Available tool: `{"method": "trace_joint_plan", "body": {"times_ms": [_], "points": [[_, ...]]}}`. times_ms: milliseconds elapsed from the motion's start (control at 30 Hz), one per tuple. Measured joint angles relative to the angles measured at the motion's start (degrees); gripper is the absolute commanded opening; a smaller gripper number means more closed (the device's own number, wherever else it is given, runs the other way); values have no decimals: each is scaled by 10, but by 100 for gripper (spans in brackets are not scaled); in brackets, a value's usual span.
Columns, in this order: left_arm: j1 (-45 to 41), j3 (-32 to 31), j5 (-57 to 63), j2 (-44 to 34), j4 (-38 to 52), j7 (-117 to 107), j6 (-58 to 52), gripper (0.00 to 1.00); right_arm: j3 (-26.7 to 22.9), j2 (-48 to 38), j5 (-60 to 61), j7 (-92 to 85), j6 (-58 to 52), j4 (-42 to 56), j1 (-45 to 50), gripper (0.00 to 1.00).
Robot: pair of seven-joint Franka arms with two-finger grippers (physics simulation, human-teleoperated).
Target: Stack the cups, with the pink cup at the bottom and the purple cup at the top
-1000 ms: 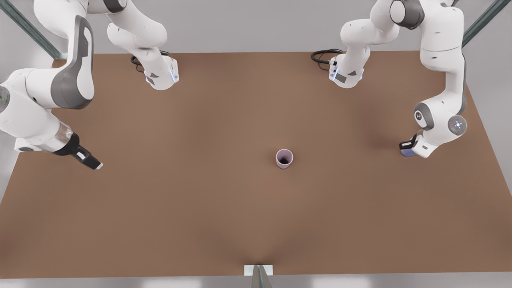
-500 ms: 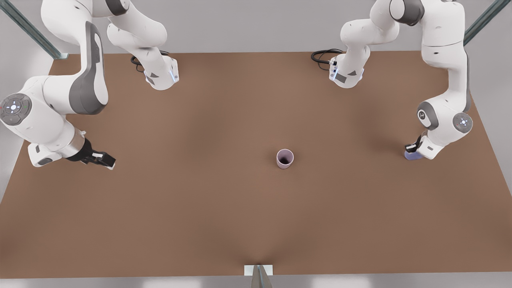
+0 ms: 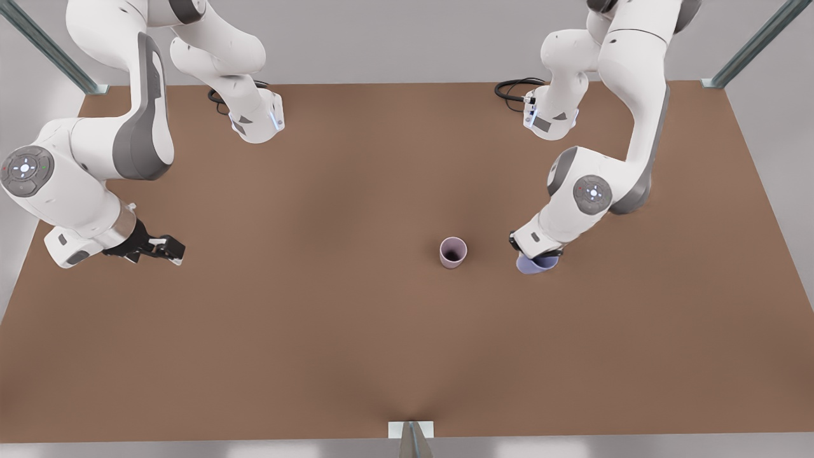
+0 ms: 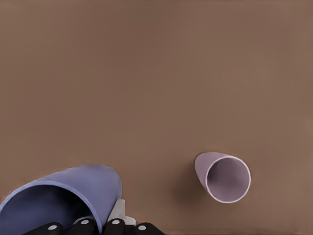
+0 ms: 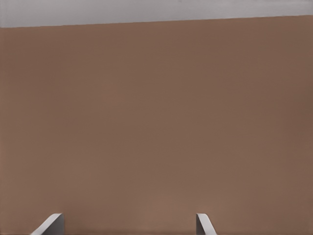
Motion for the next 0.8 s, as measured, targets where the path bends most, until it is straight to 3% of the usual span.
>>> {"method": "trace_joint_plan", "body": {"times_ms": [300, 800], "points": [[-134, -1, -4, 84, 115, -200, -29, 21, -4, 2, 2, -29, -1, 8, -10, 100], [-164, 4, 35, 123, 128, -402, -36, 21, -1, 6, 4, -61, -1, 16, -1, 100]]}}
